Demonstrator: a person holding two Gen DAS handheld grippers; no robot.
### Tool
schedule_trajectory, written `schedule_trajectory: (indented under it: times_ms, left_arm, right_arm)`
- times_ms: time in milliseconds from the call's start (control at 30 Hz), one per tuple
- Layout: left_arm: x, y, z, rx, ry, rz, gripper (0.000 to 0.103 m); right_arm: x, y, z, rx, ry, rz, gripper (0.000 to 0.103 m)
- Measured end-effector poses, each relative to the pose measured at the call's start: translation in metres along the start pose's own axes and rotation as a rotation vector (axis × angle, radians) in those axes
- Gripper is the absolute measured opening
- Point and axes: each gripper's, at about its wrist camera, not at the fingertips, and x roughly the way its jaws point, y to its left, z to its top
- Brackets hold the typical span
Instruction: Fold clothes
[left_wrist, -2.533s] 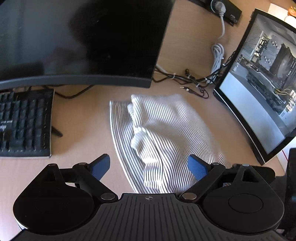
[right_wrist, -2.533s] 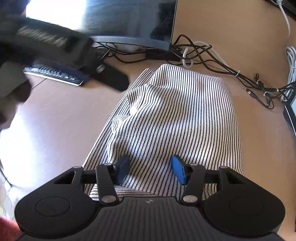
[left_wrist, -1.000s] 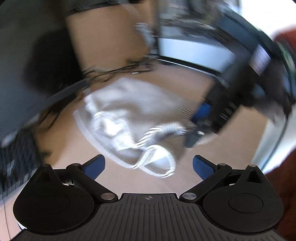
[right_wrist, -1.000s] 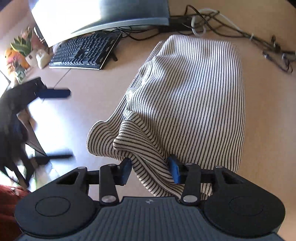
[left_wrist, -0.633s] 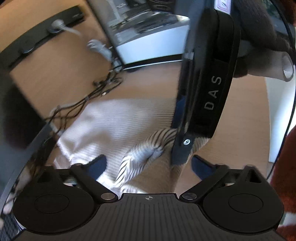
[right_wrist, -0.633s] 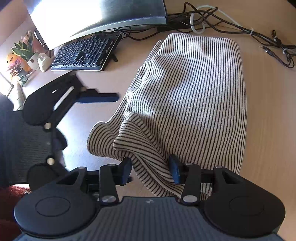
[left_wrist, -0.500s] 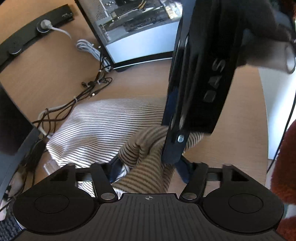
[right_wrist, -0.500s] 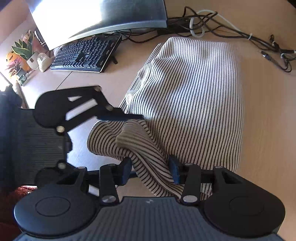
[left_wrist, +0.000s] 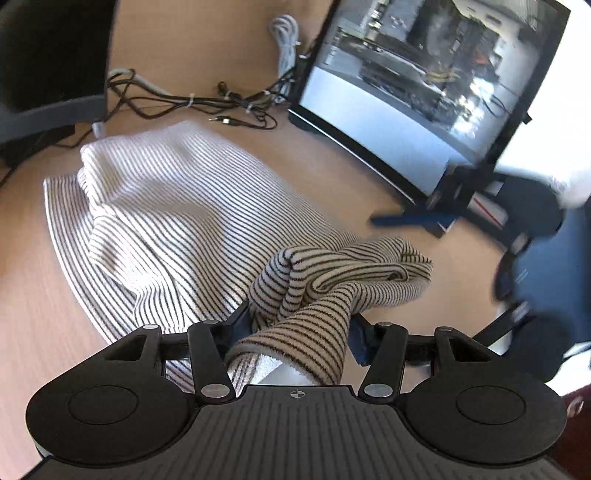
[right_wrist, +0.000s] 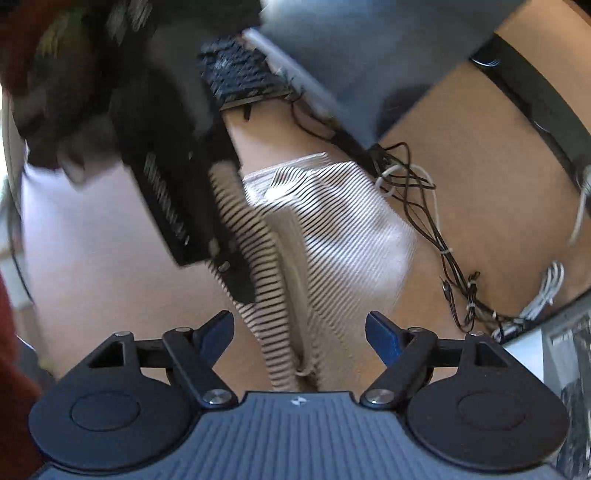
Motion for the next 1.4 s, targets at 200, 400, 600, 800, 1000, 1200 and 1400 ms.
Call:
schedule_trajectory:
  times_ms: [200,400,600,800,1000,1200,1400]
  left_arm:
    - [-0.021,-0.007,-0.008,0.034,-0.011,0.007,0.071]
    - [-0.083,0.021,-0.012,-0.065,-0.107,-0.074,0.085]
    - [-0.059,0.042,0.010,-0.150,-0.134,-0.098,0.073]
    - [0.001,0.024,0.023,-0.103,-0.053,-0.164,0.061]
    - [0.019,0.018,0.007,-0.086,0.013,-0.178,0.061]
    - [0.017,0.022,-0.008,-0.145,0.009,-0.108,0.055]
    - [-0.039,0.033,-0.019,-0.222,-0.067,0.009,0.064]
  right_arm:
    - [0.009,0.005,-0.005,0.021,0.030,0.019,0.026]
    - [-0.022,-0.007,-0.006,0.121,0.105,0.107,0.024]
    - [-0.074,0.004,0.002,0.113,0.161,0.151,0.023]
    - [-0.130,-0.007,0.027,0.067,0.201,0.139,0.022]
    - [-0.133,-0.042,0.058,-0.003,0.158,0.086,0.022]
    - [-0.044,-0.087,0.048,0.023,0.167,0.164,0.022]
    - [0.036,-0.110,0.023,0.079,0.221,0.296,0.023]
